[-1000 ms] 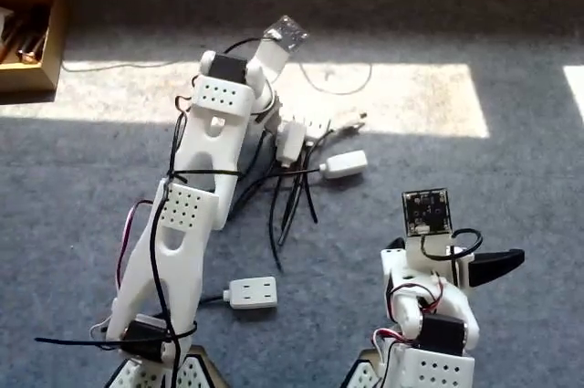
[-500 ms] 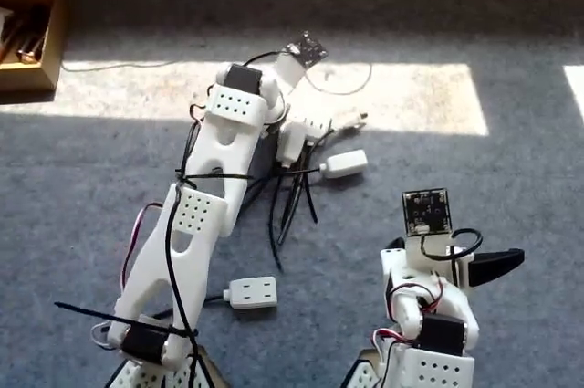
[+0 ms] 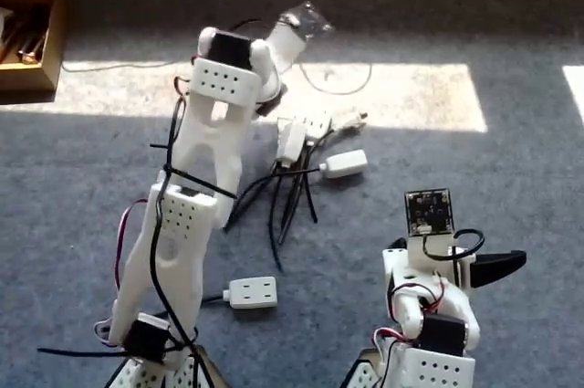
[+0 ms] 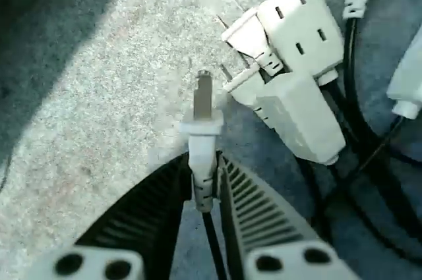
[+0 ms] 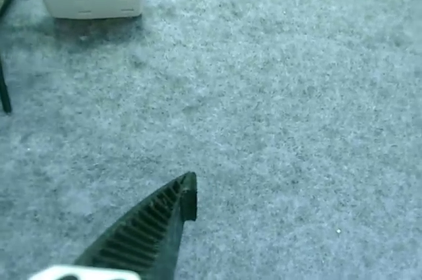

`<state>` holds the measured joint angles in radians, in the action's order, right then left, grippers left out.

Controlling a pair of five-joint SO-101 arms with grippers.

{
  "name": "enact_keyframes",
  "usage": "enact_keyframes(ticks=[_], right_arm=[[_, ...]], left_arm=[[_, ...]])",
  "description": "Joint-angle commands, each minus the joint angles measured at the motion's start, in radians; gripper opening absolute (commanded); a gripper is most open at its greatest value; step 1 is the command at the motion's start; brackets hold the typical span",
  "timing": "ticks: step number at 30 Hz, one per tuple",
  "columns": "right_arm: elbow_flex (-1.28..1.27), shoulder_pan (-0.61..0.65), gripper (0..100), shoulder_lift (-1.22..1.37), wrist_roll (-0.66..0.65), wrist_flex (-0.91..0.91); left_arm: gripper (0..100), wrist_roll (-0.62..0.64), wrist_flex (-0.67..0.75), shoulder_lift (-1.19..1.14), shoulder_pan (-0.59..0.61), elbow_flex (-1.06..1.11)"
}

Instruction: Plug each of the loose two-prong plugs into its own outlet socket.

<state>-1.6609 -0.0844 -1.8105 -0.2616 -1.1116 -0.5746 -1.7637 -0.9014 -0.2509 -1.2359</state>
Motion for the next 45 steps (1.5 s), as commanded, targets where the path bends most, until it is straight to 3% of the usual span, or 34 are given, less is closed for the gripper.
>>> enact_keyframes(ticks=[1, 7, 13, 18, 24, 29, 32, 38, 41, 45], right_arm=[[-0.122, -0.013, 68.8, -0.008, -0.005, 0.012], [-0.085, -0.189, 68.8, -0.008, 0.029, -0.007], [-0.082, -0.341, 68.8, -0.016, -0.066, -0.056], [-0.082, -0.335, 68.8, -0.015, -0.064, -0.054], [-0.084, -0.335, 68.8, -0.008, -0.064, -0.053], [-0.084, -0.335, 68.8, -0.008, -0.069, -0.053], [-0.082, -0.328, 68.8, -0.007, -0.081, -0.058], [-0.042, -0.285, 68.8, -0.007, -0.229, -0.061], [0.105, -0.285, 68.8, 0.007, -0.319, -0.125], [0.398, -0.277, 68.8, 0.143, -0.327, -0.197]], left_arm=[[0, -0.055, -0.012, 0.219, -0.176, 0.259], [0, -0.1, -0.011, 0.44, -0.463, 0.555], [0, -0.095, 0.049, 0.452, -0.621, 0.584], [2, -0.025, 0.15, 0.387, -0.651, 0.579], [22, -0.002, 0.146, 0.311, -0.607, 0.579], [19, -0.003, 0.044, 0.331, -0.601, 0.522], [14, 0.009, -0.006, 0.395, -0.529, 0.455], [9, 0.166, -0.006, 0.711, -0.237, 0.515], [9, 0.209, -0.005, 0.881, -0.07, 0.625], [9, 0.255, -0.003, 1.032, 0.13, 0.871]])
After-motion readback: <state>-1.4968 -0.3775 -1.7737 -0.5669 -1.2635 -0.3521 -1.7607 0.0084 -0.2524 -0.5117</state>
